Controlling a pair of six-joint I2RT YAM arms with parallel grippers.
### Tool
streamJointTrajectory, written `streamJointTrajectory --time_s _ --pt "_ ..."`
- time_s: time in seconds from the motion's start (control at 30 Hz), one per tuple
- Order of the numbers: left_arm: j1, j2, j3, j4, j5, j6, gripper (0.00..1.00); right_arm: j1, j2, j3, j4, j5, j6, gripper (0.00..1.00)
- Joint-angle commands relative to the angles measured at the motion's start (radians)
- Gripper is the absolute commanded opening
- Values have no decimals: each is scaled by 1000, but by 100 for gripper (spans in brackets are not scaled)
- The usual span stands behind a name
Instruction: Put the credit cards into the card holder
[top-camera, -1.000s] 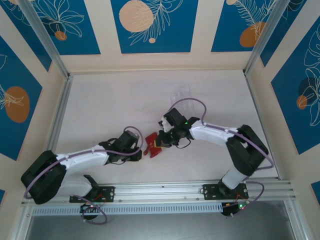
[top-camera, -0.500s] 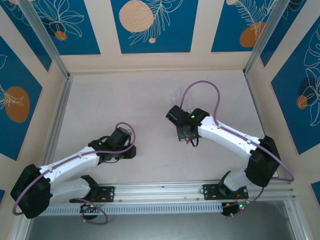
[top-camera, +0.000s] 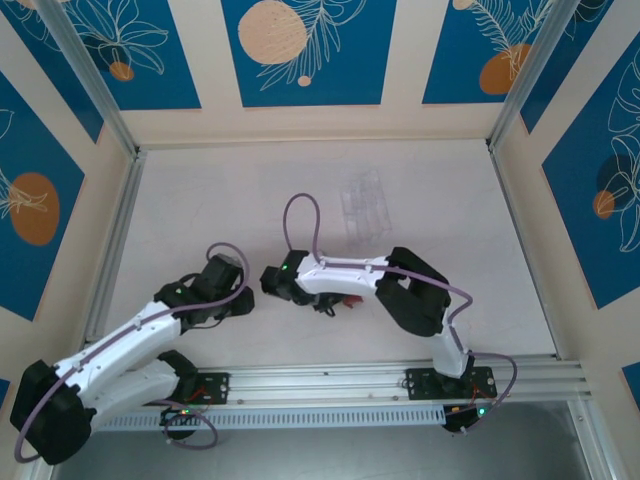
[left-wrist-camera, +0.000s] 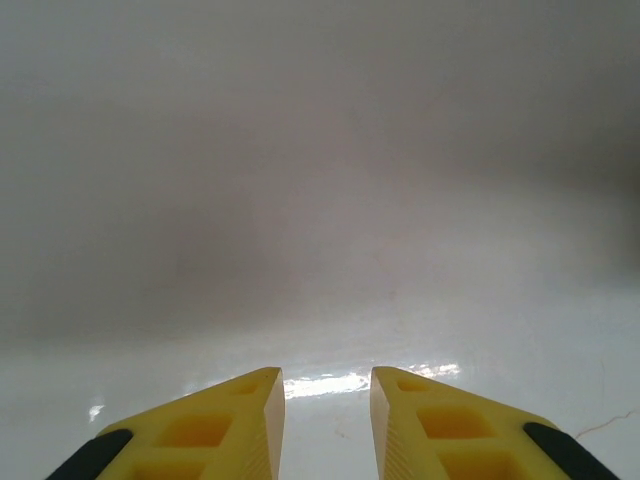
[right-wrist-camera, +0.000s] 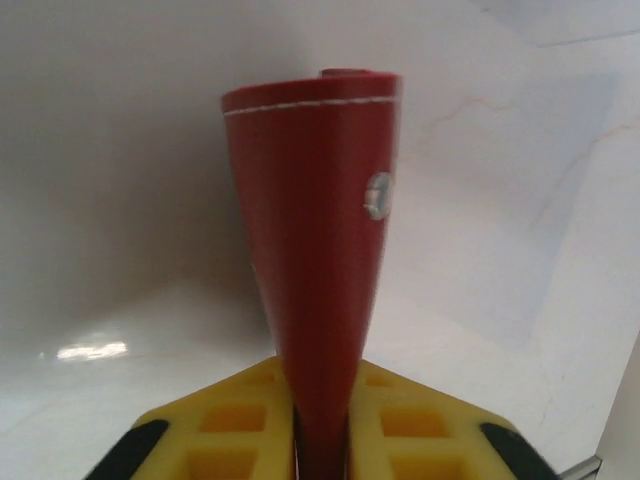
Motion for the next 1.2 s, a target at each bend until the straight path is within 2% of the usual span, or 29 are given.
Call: streamJointTrajectory --time_s 0.0,0.1,0.2,0.33,0.43,0.6,0.77,0.97,1.17 --pt "50 -63 14 -81 -2 -22 29 23 -18 39 49 -65 -18 31" --pt "76 -87 8 -95 15 -20 29 24 -79 6 181 -188 -107 42" --pt "90 -86 11 -87 40 0 29 1 -182 -55 310 -343 -181 46" --pt "91 -17 47 -29 123 66 28 -64 -322 -133 380 -457 -237 47" --pt "79 75 100 40 196 102 23 -177 -412 -215 389 -488 -237 44" --pt "-25 282 248 153 230 132 22 -344 -503 -361 429 -528 -247 42" --pt "-128 527 395 276 298 119 20 -487 -579 -497 557 -698 -252 46" --pt "-194 735 515 333 340 110 18 -591 -593 -583 663 -851 -255 47" --pt "-209 811 531 342 357 110 18 -611 -529 -598 739 -954 -267 39"
